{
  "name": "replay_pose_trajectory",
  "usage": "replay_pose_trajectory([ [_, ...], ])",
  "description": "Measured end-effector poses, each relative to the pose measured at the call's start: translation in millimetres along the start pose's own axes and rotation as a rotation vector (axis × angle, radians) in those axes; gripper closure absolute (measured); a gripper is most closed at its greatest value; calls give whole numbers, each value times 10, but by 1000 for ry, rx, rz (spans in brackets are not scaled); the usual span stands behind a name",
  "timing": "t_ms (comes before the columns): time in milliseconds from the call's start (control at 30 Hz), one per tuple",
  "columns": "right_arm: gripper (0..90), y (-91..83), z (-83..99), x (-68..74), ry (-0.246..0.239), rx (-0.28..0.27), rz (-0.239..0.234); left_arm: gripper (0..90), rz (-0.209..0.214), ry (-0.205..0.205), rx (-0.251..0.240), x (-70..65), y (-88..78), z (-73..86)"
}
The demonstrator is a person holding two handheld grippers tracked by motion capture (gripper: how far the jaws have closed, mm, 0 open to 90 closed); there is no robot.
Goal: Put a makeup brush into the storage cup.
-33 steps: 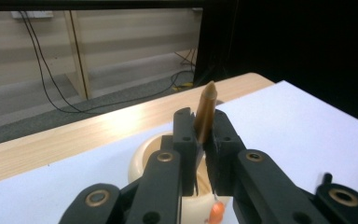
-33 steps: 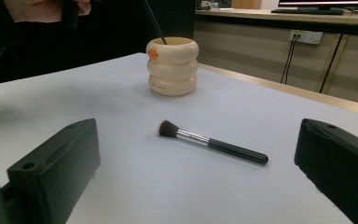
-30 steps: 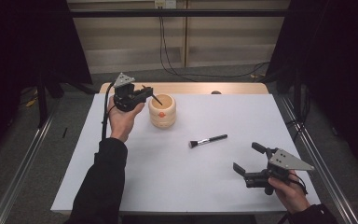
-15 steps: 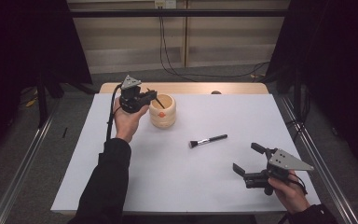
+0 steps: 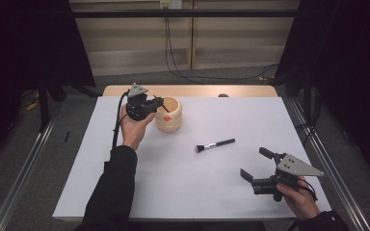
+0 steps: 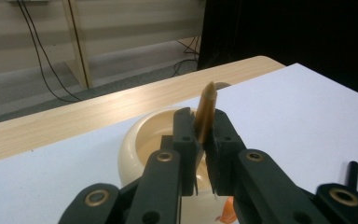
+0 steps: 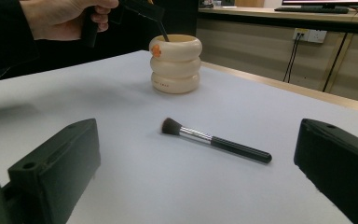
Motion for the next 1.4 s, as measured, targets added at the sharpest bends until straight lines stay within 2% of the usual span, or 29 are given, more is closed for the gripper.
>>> replay_pose_trajectory([
  [100, 0, 1, 0, -3, 1, -2, 3, 830, 15, 5, -5, 2, 11, 6],
  [300, 2, 1, 1, -2, 0, 0, 2, 827, 19, 9, -9, -19, 32, 9],
  [467, 2, 1, 2, -8, 0, -1, 7, 811, 30, -1, -21, -12, 33, 7],
  [500, 2, 1, 2, -7, 0, -1, 6, 807, 14, -1, -22, -10, 34, 7],
  [667, 2, 1, 0, -3, 3, -2, 1, 763, 22, 7, -38, -16, 32, -1],
  [700, 2, 0, 1, -1, 4, 0, 0, 746, 9, 7, -36, -13, 31, -1],
  [767, 2, 2, -1, -2, -3, -3, 0, 687, 21, -2, -55, -12, 26, -11],
  [833, 2, 0, 2, -1, 4, 0, -4, 615, -8, 4, -67, -9, 25, -24],
  [867, 2, 0, 2, -6, -2, -1, -2, 545, -9, -3, -70, -9, 25, -27],
  [1033, 2, 4, -1, 4, 1, -3, -7, 386, -10, -1, -98, -22, 5, -58],
  [1133, 2, -1, 1, -5, -1, -2, -2, 265, -13, -11, -88, 4, 0, -49],
  [1200, 2, -3, 2, -5, 0, 1, -4, 237, -4, -21, -93, 15, -4, -45],
  [1233, 2, -2, 2, -4, 0, 0, -4, 191, 5, -25, -94, 15, -4, -46],
  [1300, 2, -2, 2, -3, 1, 1, -6, 129, -4, -15, -92, 18, -9, -44],
  [1400, 2, -1, -2, -5, 9, -3, -3, 49, -2, -30, -89, 25, -6, -41],
])
Point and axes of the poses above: each handheld gripper's, and its own axes: y roughly forward along the jaws, z roughly out of its underside, x roughly to its left, the point moved 7 cm from there along y, roughly forward along the jaws, and after that the axes turned 15 degrees about x, right-handed, at the moved point
